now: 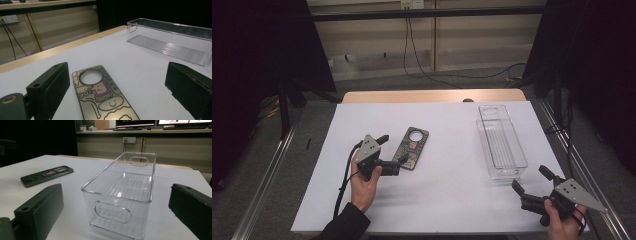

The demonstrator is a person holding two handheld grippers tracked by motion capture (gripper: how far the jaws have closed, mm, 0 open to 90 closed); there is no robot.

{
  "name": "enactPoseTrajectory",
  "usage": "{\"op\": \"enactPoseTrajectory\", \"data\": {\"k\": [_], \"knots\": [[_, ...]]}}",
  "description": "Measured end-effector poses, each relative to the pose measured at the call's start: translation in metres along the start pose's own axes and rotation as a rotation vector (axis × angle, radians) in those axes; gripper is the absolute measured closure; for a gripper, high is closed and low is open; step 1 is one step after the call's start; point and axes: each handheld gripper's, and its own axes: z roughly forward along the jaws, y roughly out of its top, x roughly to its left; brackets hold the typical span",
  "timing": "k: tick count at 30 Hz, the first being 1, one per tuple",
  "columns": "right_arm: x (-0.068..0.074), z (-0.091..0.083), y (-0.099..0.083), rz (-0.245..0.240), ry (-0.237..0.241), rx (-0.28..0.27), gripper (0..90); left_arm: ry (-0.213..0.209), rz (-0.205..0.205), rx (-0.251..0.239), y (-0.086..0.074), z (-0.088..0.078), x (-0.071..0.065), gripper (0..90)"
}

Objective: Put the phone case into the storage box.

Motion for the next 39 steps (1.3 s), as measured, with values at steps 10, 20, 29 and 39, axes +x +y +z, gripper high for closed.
{"op": "enactPoseTrajectory", "data": {"k": [10, 20, 29, 39], "knots": [[0.0, 0.0, 0.0, -0.002, 0.002, 0.002, 0.0, 0.048, 0.021, -0.03, -0.001, 0.014, 0.01, 2.3], [0.0, 0.001, 0.0, -0.002, 0.003, 0.004, 0.0, 0.053, 0.014, 0.006, 0.002, 0.033, 0.018, 2.2], [0.0, 0.0, 0.0, -0.001, 0.003, 0.005, 0.0, 0.059, -0.003, 0.068, 0.011, 0.055, 0.026, 3.0], [0.0, 0.0, 0.0, 0.0, 0.004, 0.005, 0.0, 0.049, -0.042, 0.195, 0.024, 0.072, 0.033, 2.1]]}}
